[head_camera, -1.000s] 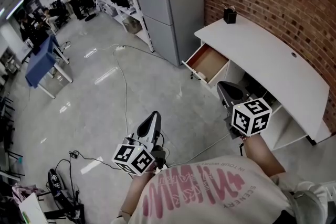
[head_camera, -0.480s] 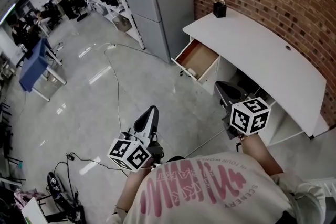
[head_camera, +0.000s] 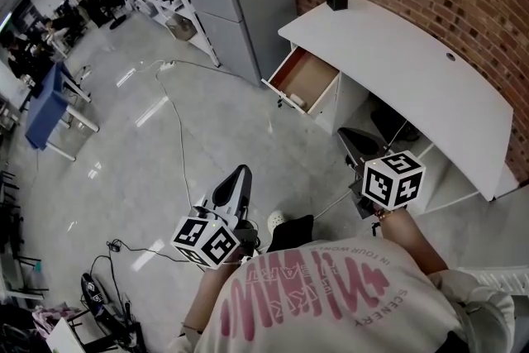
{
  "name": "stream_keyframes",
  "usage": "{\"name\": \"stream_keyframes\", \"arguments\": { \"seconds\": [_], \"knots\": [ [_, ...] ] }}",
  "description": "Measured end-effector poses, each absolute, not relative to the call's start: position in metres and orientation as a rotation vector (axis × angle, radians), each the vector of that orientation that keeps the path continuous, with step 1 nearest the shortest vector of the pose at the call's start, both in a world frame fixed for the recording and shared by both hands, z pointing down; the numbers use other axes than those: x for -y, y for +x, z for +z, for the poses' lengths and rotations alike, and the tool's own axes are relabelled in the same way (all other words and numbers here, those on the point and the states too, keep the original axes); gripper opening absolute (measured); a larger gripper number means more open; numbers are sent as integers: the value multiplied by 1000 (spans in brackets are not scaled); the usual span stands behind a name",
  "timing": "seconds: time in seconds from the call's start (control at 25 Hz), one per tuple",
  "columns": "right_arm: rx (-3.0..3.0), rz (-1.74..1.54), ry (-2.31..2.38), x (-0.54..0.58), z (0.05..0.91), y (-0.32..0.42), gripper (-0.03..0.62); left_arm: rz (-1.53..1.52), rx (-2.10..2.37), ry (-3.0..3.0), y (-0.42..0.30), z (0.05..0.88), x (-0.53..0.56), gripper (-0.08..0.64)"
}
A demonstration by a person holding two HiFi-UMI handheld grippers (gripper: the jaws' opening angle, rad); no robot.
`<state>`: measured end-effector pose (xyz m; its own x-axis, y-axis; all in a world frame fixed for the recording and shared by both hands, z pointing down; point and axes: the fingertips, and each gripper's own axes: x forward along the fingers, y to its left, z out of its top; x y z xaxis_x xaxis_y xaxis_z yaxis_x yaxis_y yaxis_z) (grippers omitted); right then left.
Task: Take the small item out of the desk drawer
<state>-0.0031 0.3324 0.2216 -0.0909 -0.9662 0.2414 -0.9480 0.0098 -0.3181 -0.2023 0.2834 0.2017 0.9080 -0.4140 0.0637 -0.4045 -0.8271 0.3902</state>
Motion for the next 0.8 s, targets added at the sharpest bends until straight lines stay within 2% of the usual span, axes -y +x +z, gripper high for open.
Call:
{"name": "stream_keyframes", "arguments": {
  "seconds": [0.48, 0.8],
  "knots": [
    [-2148, -717, -2149, -282, 247, 14, 12, -21, 585, 2649, -188, 220, -223, 6],
    [-2078, -682, -2196, -206, 228, 38, 12, -57, 515, 2696, -161, 196, -136, 6]
  ]
}}
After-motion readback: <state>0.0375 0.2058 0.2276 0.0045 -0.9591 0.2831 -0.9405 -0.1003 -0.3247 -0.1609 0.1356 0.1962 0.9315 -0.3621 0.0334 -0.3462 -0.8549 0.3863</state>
